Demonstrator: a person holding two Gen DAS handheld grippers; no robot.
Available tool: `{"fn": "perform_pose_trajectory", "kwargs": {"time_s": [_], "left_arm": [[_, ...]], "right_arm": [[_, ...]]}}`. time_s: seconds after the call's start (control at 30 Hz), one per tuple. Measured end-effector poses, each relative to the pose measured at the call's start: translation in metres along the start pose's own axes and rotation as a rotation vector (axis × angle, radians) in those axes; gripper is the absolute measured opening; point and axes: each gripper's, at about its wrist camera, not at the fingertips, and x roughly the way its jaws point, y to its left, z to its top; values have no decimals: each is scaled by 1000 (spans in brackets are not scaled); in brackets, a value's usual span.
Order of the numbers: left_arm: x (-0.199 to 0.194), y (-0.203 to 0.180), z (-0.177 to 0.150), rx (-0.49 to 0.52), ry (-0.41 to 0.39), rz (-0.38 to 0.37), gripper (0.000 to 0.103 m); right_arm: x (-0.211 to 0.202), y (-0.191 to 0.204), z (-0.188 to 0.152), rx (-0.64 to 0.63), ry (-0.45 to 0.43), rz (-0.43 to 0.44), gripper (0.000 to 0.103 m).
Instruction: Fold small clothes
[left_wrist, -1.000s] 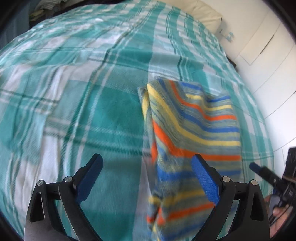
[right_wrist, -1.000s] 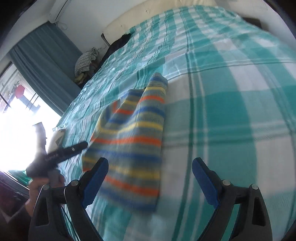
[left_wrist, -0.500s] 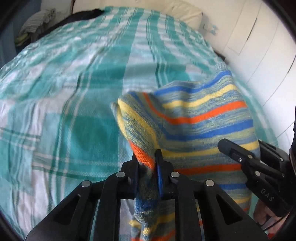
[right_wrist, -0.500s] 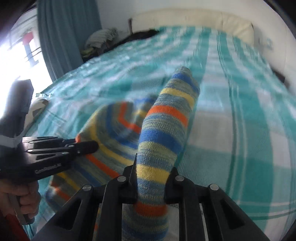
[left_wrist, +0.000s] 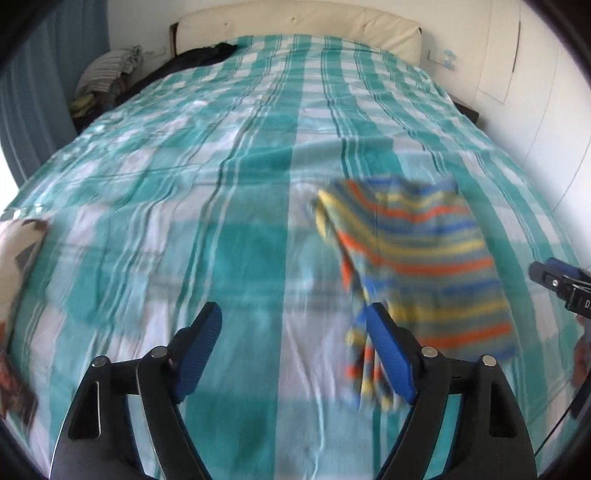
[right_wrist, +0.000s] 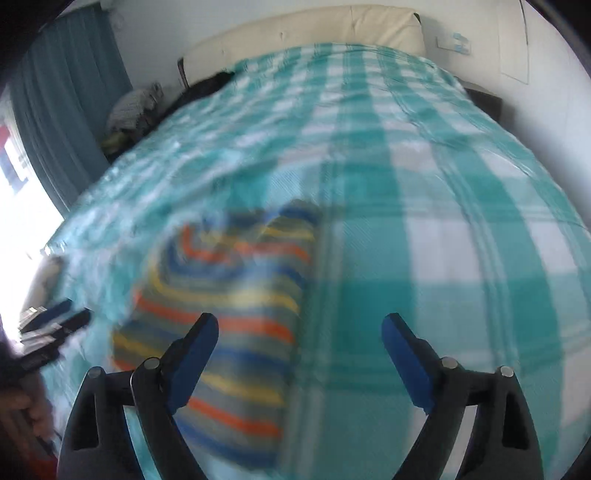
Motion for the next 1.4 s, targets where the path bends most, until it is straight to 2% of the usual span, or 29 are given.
{"fn": "perform_pose_trajectory", "kwargs": {"time_s": [0.1,0.2,0.27,0.4,0.47,0.53,0.63,0.7,0.8,0.97,1.17,1.4], "left_arm": [[-42,-10,-32,36,-46,93,100],[-76,-19,-45,26,-40,95,102],[-95,-24,-51,13,-23,130,102],[-143,-39,-69,43,-44,189,102],[-162,-45,-77,59,-54,216,102],[-182,-49,-85,64,-53,183,102],[-205,-50,-94,32,-27,106,102],[-218,-52,-100,12,-10,86,102],[-235,-57,-108,7,-19,90,102],[-255,-67,-124,50,-53,143,102],[-261,-69,-133,79,-31,121,102],[-266,-68,-135,82,-31,110,103]], "right_arm": [[-36,-5,-46,-56,15,-88,96],[-69,-4,-77,-45,14,-65,96],[-98,4,-94,-38,4,-45,97],[-158,19,-120,-65,-38,-14,102],[-183,29,-129,-97,-51,-28,102],[-200,37,-136,-122,-55,-51,102],[-218,49,-142,-156,-40,-37,102],[-233,58,-149,-191,-39,-35,102],[-251,67,-159,-213,-38,-31,102],[-272,69,-175,-213,-45,-65,102],[-288,65,-184,-174,-23,-66,102],[-295,73,-190,-193,-11,-71,102]]}}
